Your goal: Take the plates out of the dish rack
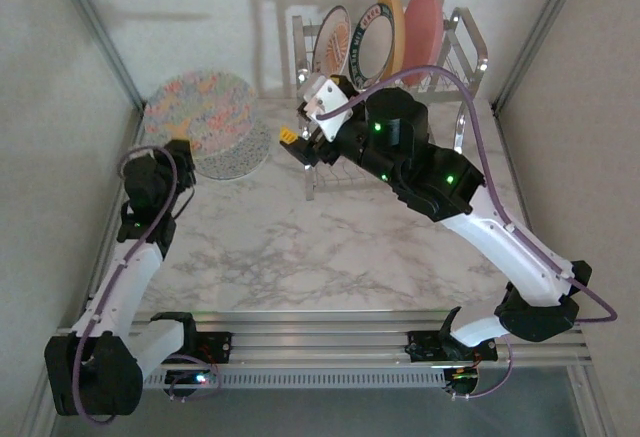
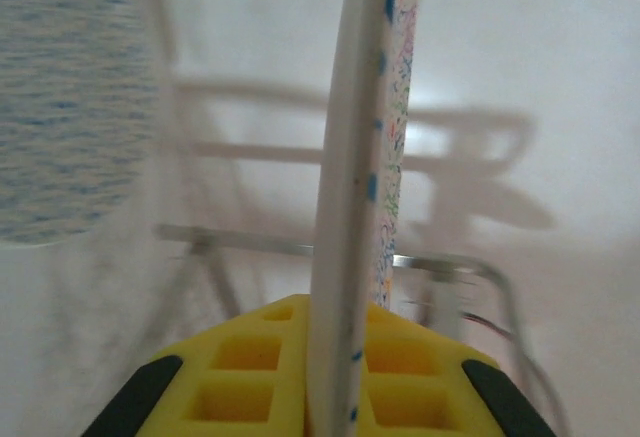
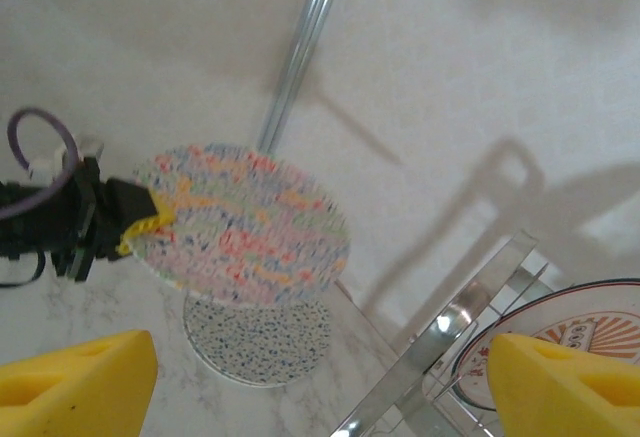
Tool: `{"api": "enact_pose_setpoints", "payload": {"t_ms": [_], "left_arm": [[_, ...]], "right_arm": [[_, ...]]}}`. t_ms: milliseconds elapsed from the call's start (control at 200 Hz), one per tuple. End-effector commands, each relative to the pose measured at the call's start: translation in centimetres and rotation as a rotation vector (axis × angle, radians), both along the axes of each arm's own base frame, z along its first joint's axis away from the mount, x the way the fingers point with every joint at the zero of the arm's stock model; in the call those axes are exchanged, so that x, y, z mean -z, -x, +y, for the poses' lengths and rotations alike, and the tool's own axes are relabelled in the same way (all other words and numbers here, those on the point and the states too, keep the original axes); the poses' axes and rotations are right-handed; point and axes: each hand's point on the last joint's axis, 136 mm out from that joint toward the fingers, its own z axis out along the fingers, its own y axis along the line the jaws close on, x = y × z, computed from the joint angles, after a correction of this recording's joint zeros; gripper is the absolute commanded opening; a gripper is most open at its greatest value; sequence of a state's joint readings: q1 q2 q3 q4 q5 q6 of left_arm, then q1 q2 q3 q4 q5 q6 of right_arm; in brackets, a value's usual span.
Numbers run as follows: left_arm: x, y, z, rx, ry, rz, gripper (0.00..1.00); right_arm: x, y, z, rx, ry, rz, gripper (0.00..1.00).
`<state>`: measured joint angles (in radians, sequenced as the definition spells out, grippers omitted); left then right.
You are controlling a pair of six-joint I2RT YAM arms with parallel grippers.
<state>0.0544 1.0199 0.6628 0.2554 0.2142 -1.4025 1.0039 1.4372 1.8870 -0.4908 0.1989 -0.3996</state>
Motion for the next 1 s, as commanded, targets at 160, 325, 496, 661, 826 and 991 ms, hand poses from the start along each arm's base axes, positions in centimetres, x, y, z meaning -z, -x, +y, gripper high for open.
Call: {"api": "enact_pose_setpoints", "payload": {"t_ms": [160, 325, 496, 661, 826, 991], "left_arm": [[5.7, -1.2, 0.8, -0.021, -0.050, 0.058, 0.00], [8.8, -2.8, 1.0, -0.008, -0.082, 0.117, 0.00], [10.8, -4.9, 0.8, 0.024, -0.092, 0.139, 0.00], [11.6, -6.7, 0.8, 0.047, -0.113, 0.148, 0.00], [12.6, -8.0, 0.6, 0.071, -0.118, 0.161, 0.00], [13.3, -9.1, 0.7, 0.083, -0.123, 0.163, 0.00]], "right_arm": [[0.0, 0.2, 0.1, 0.008, -0.043, 0.024, 0.86], [0.2, 0.0, -0.2, 0.024, -0.038, 0.027, 0.87], [0.3, -0.2, -0.5, 0.043, -0.035, 0.028, 0.87], [0.4, -0.4, -0.7, 0.062, -0.031, 0.028, 0.87], [0.4, -0.5, -0.9, 0.073, -0.031, 0.030, 0.88], [0.4, -0.7, -0.9, 0.079, -0.031, 0.029, 0.88]]}}
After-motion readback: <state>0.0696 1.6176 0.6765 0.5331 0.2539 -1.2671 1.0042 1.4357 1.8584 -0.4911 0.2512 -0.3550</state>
